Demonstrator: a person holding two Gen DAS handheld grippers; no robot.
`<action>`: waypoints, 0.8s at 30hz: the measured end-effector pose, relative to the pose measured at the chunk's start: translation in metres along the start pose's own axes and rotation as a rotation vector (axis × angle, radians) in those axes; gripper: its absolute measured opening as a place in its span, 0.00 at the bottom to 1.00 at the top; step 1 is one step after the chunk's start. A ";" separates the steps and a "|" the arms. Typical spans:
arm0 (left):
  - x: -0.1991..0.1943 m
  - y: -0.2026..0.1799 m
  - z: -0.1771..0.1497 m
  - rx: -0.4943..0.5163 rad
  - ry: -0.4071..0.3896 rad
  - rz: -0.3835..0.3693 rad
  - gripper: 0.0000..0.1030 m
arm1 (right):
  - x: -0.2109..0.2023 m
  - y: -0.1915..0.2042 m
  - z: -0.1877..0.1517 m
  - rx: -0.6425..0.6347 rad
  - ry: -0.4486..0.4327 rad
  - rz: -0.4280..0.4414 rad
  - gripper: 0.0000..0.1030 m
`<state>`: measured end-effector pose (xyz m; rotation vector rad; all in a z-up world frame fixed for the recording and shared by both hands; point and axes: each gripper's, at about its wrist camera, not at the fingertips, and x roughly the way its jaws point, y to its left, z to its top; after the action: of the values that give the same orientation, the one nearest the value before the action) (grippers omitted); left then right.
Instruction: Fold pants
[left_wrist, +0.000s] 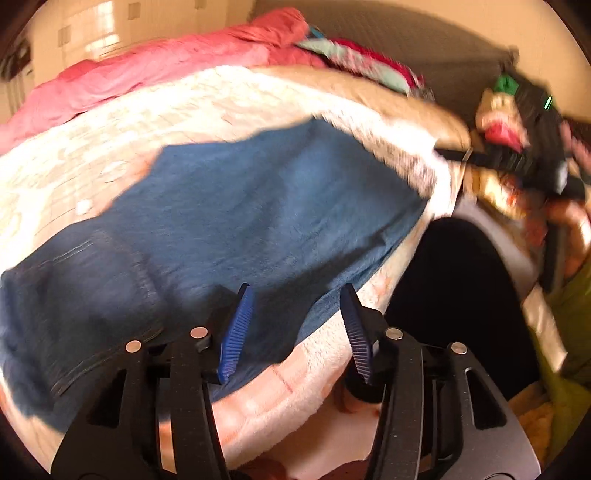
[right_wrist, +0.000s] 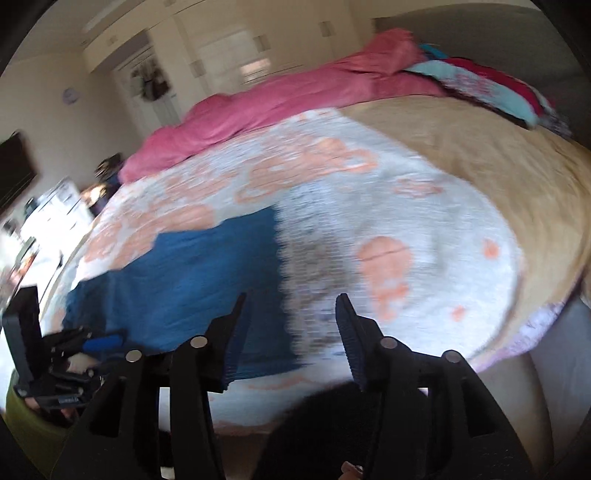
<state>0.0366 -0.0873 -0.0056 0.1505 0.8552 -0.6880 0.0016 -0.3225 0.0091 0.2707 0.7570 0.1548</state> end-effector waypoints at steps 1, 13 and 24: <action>-0.010 0.006 -0.002 -0.035 -0.024 0.012 0.45 | 0.009 0.008 0.000 -0.024 0.023 0.019 0.45; -0.079 0.147 -0.041 -0.591 -0.092 0.442 0.85 | 0.067 0.022 -0.024 -0.092 0.140 0.046 0.56; -0.084 0.167 -0.051 -0.641 -0.133 0.487 0.36 | 0.063 0.018 -0.024 -0.059 0.132 0.083 0.56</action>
<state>0.0682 0.1035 -0.0014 -0.2572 0.8316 0.0488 0.0290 -0.2864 -0.0436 0.2376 0.8712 0.2755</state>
